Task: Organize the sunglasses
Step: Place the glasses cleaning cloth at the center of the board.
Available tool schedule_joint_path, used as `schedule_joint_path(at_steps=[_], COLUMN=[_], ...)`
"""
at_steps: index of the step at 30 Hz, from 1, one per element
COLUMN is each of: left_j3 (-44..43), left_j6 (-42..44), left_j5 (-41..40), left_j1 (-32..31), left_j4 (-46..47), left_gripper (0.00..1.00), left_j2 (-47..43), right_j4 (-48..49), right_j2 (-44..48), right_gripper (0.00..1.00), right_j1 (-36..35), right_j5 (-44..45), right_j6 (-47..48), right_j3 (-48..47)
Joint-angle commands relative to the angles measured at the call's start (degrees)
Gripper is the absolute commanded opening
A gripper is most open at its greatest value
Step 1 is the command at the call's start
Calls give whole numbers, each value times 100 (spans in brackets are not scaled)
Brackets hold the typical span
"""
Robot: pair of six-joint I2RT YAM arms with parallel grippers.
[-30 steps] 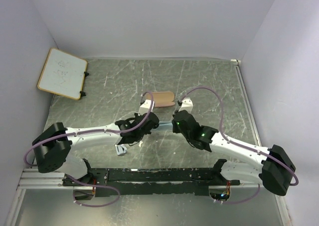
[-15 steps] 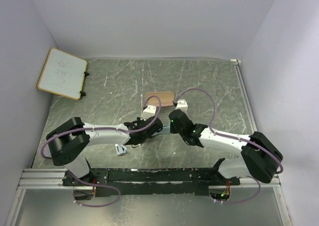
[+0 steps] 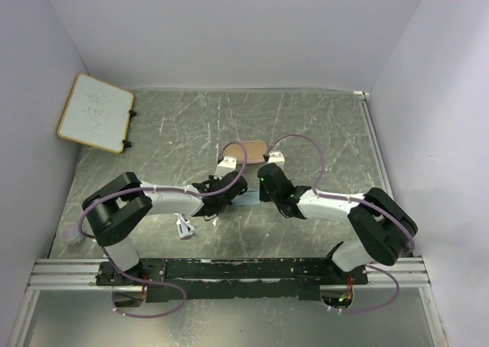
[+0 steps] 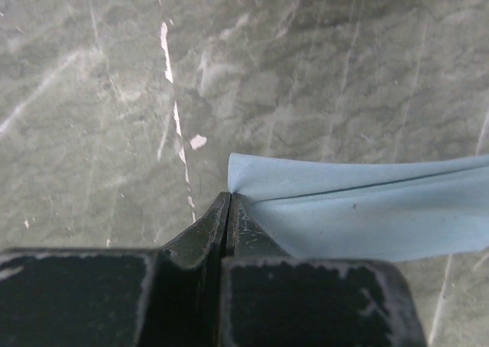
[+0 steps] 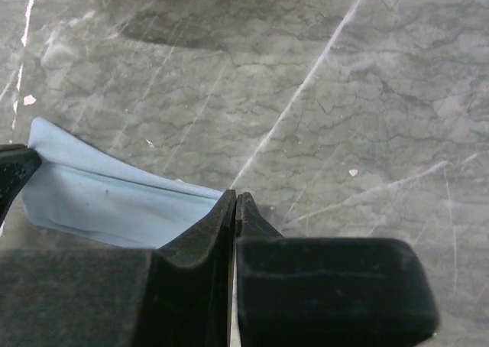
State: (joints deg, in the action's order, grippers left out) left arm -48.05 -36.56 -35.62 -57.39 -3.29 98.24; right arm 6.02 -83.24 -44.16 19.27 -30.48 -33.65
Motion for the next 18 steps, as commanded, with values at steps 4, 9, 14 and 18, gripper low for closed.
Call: schedule_joint_path(at_steps=[4,9,14,18], left_j3=[-129,-221,-243,-286], left_j6=[449,461,397,428], left_j5=[-57,38,36,20], left_j1=[381,395,392,386], left_j4=[114,109,-97,-373], left_gripper=[7,7,24,27], left_j2=[231,397,130,-281], right_j4=[139,149,134,-111], right_j2=[-353,-588,-338,51], right_gripper=[0,2,20,23], right_j1=[240,280,285,270], right_j5=[257,360,389,434], right_j6=[347,474,489,505], right_j3=[-280,-499,-467,-468])
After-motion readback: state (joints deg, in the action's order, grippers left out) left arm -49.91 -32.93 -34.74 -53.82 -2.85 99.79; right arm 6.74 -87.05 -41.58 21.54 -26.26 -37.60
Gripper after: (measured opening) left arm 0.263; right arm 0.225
